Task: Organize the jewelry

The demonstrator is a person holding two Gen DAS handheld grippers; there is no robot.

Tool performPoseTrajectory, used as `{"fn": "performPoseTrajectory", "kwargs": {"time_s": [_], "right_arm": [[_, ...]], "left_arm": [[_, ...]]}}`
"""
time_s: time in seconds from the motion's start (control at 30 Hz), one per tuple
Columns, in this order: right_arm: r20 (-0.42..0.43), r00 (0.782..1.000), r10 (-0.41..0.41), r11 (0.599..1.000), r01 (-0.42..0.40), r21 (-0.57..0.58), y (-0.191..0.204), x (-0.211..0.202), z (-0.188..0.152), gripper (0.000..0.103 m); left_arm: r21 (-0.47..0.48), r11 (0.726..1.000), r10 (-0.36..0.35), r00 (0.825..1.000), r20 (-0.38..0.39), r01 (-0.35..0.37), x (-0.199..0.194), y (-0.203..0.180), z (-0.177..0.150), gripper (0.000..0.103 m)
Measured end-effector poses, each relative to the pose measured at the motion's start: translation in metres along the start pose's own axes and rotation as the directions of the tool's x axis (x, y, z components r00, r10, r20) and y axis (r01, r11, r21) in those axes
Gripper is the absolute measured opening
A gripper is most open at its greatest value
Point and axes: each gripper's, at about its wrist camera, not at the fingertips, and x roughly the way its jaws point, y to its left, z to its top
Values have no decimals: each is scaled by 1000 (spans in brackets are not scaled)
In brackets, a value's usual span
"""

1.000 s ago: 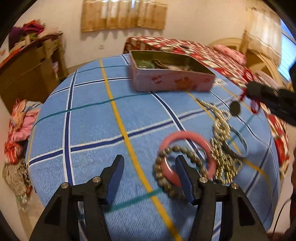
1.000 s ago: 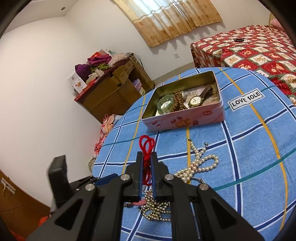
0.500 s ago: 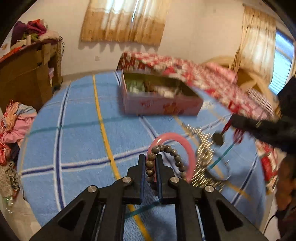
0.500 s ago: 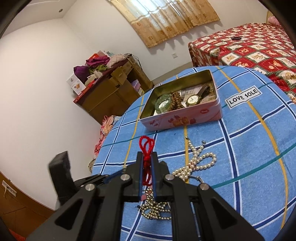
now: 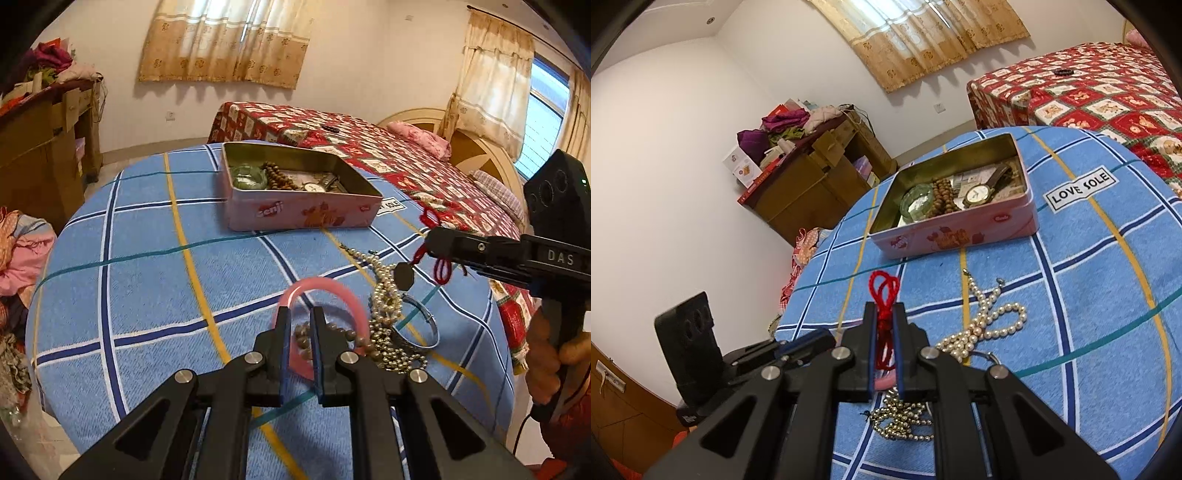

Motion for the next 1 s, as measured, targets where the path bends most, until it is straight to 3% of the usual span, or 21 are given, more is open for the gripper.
{"fn": "performPoseTrajectory", "kwargs": {"time_s": [0.13, 0.27, 0.33, 0.4, 0.5, 0.6, 0.67, 0.7, 0.77, 0.8, 0.87, 0.93, 1.0], "right_arm": [[-1, 1000, 0, 1000, 0, -4, 1, 0, 0, 12], [3, 1000, 0, 1000, 0, -6, 2, -2, -1, 12], [2, 1000, -1, 1000, 1, -3, 1, -2, -1, 12], [-2, 1000, -1, 1000, 1, -1, 1, -2, -1, 13], [0, 1000, -5, 1000, 5, -6, 2, -3, -1, 13], [3, 1000, -4, 1000, 4, 7, -2, -4, 0, 13], [2, 1000, -4, 1000, 4, 14, -4, -4, 0, 13], [2, 1000, -6, 1000, 6, 14, -4, -5, 0, 13], [5, 1000, -7, 1000, 6, 14, -4, -7, 0, 13], [8, 1000, -7, 1000, 7, 14, -5, -8, 1, 13], [14, 1000, -9, 1000, 9, 14, -5, -11, 2, 13], [16, 1000, -10, 1000, 9, 16, -6, -11, 2, 13], [17, 1000, -9, 1000, 9, 16, -7, -11, 2, 13]], "left_arm": [[-4, 999, 33, 999, 5, -33, -3, 2, 0, 10], [59, 997, -43, 999, 6, 42, -10, -11, 0, 10], [103, 993, -52, 999, -17, 53, -9, -22, 0, 20], [141, 987, -71, 996, -52, 78, -7, -33, -4, 48], [201, 974, -91, 993, -81, 105, -7, -47, -14, 56], [254, 966, -33, 995, -93, 56, 4, -54, -21, 56], [266, 962, -36, 992, -119, 67, 14, -56, -24, 55], [279, 957, -39, 990, -132, 75, 18, -57, -25, 49], [308, 950, 6, 989, -150, 41, 28, -57, -29, 46], [272, 960, -18, 988, -156, 60, 28, -52, -27, 45], [243, 969, -14, 988, -151, 51, 27, -46, -24, 37], [230, 972, -13, 990, -142, 46, 24, -43, -24, 17], [187, 981, -28, 994, -105, 48, 14, -36, -19, 11]]}}
